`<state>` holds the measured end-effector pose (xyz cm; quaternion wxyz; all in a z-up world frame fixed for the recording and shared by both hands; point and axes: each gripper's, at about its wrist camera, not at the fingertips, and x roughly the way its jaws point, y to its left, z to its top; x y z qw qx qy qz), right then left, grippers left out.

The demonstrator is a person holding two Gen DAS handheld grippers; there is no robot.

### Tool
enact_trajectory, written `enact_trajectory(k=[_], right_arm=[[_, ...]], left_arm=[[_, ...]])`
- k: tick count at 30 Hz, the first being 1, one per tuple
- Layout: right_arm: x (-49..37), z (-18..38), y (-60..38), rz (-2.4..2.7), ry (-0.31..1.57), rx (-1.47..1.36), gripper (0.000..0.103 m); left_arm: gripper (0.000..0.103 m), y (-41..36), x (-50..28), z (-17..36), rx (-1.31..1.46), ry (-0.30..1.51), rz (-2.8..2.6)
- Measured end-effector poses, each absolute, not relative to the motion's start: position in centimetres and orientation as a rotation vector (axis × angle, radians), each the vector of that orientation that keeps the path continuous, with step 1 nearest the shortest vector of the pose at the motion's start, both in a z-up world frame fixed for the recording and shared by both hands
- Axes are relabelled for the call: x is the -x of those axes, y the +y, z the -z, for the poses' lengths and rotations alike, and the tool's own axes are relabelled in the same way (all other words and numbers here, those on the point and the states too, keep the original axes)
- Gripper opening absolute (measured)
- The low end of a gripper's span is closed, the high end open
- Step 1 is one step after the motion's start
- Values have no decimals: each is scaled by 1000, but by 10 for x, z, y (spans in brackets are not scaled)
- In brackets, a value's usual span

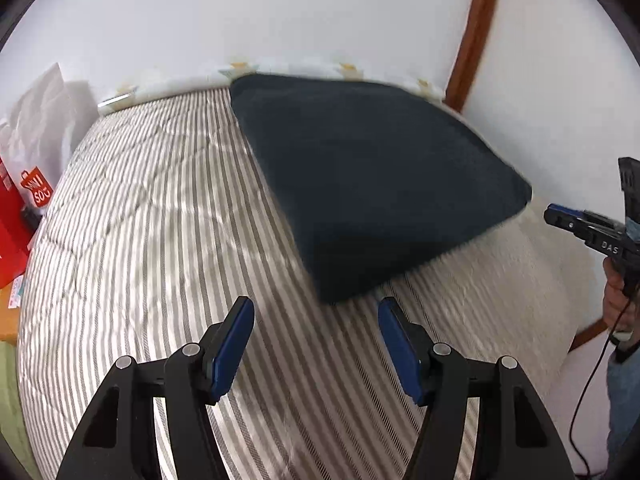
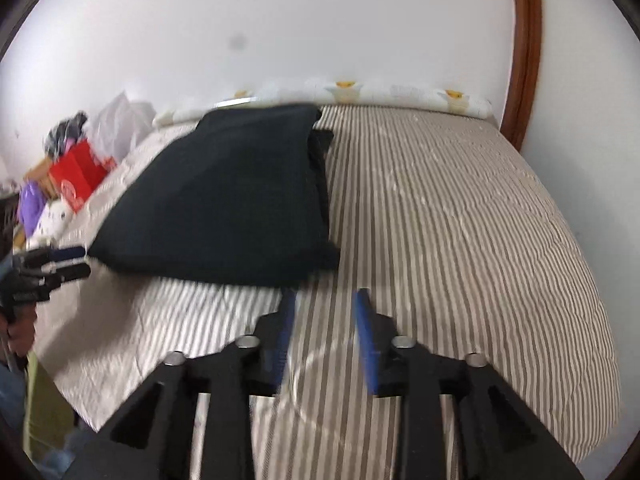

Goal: Fold small clothes

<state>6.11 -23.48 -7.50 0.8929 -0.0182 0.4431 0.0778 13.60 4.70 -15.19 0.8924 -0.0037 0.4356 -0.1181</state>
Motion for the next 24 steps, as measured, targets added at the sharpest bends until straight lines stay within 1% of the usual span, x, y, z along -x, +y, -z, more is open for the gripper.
enact_trajectory(k=[6,9,12,14,15,16,17,18,21,24], right_arm=[[-73,99,-213,-202,922,43,45],[-85,112,-206,-195,927,51,45],[-94,112,-209,-224,911,-22,45],[-99,112,-211,-235,894,-87,45],[-103,113,-211,-232,895,-106,45],[-106,115,-210,-228,901,-115,43],[-109,117,-208,-226,904,-112,33],[-111,118,-206,-221,910,-98,26],[-116,119,-203,-211,903,-95,21],[-122,118,-203,-217,898,-131,19]], left_arm=[[62,29,-146,170,-30,915,196],[62,17,-150,172,-80,894,194],[61,8,-155,173,-133,874,186],[48,8,-159,172,-128,843,180],[44,10,-162,171,-102,835,195],[40,11,-163,170,-85,832,199],[37,12,-165,170,-72,828,199],[36,14,-167,170,-66,824,205],[34,17,-173,169,-71,818,228],[33,23,-188,167,-43,824,219]])
